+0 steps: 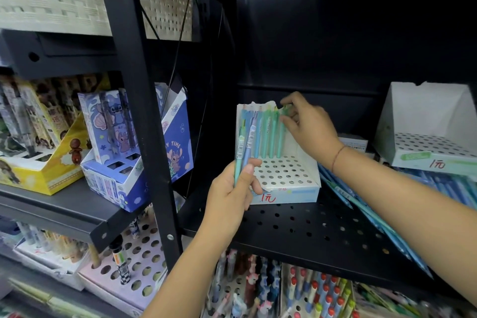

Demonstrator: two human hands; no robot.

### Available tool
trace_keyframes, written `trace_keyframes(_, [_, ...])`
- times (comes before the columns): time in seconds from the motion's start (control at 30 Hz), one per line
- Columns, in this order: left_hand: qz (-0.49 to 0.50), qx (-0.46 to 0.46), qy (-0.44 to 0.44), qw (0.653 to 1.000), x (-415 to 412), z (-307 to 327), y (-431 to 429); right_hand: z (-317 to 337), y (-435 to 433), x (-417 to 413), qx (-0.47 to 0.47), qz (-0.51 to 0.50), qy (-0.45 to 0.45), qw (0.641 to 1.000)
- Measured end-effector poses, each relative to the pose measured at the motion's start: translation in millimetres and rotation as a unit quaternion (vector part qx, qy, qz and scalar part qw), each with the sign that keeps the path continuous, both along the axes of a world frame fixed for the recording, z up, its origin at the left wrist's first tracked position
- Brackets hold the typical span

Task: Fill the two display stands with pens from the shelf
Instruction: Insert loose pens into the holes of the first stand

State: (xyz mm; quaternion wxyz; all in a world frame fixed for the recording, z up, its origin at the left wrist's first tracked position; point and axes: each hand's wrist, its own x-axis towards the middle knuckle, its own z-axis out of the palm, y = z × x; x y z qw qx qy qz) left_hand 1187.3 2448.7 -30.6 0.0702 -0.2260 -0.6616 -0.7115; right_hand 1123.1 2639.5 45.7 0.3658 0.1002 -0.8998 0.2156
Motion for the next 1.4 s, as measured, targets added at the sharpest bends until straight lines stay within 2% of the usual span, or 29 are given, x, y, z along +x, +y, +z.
trace_keyframes(0.2, [-0.005, 0.004, -0.001, 1.0, 0, 0, 0, 3, 5, -1, 0.008, -0.018, 0.006, 1.0])
trace_keyframes(0.3, [-0.01, 0.006, 0.003, 1.0, 1, 1, 0, 10, -6, 15, -0.065, 0.023, 0.024, 0.997])
trace_keyframes(0.33, [-0.013, 0.005, 0.004, 1.0, 2, 1, -1, 13, -12, 24, -0.121, 0.074, -0.001, 0.99])
trace_keyframes(0.4, [-0.018, 0.005, 0.004, 1.0, 2, 2, 0, 18, -25, 43, -0.217, 0.204, -0.097, 0.95])
trace_keyframes(0.47, [-0.016, 0.0, 0.003, 1.0, 2, 1, -1, 17, -35, 55, -0.232, 0.269, -0.174, 0.918])
trace_keyframes(0.53, [-0.009, -0.009, 0.008, 1.0, 1, -1, -1, 12, -41, 59, -0.231, 0.29, -0.195, 0.908])
trace_keyframes(0.67, [0.0, -0.021, 0.009, 1.0, 0, -3, -1, 11, -39, 56, -0.271, 0.287, -0.159, 0.905])
trace_keyframes(0.77, [0.013, -0.021, 0.011, 1.0, 0, -3, -1, 30, -19, 48, -0.322, 0.243, -0.057, 0.913])
trace_keyframes(0.87, [0.022, -0.018, 0.02, 0.999, 1, -2, -1, 43, 8, 35, -0.257, 0.14, 0.036, 0.955])
trace_keyframes(0.97, [0.03, -0.011, 0.019, 0.999, 2, -2, 0, 34, 20, 22, -0.148, 0.052, 0.042, 0.987])
trace_keyframes(1.07, [0.026, -0.003, 0.016, 1.0, 0, -3, 0, 17, 21, 12, -0.104, 0.034, 0.026, 0.994])
trace_keyframes(1.4, [0.013, -0.01, 0.026, 1.0, 1, -2, -1, 8, 15, 2, -0.082, 0.011, 0.026, 0.996])
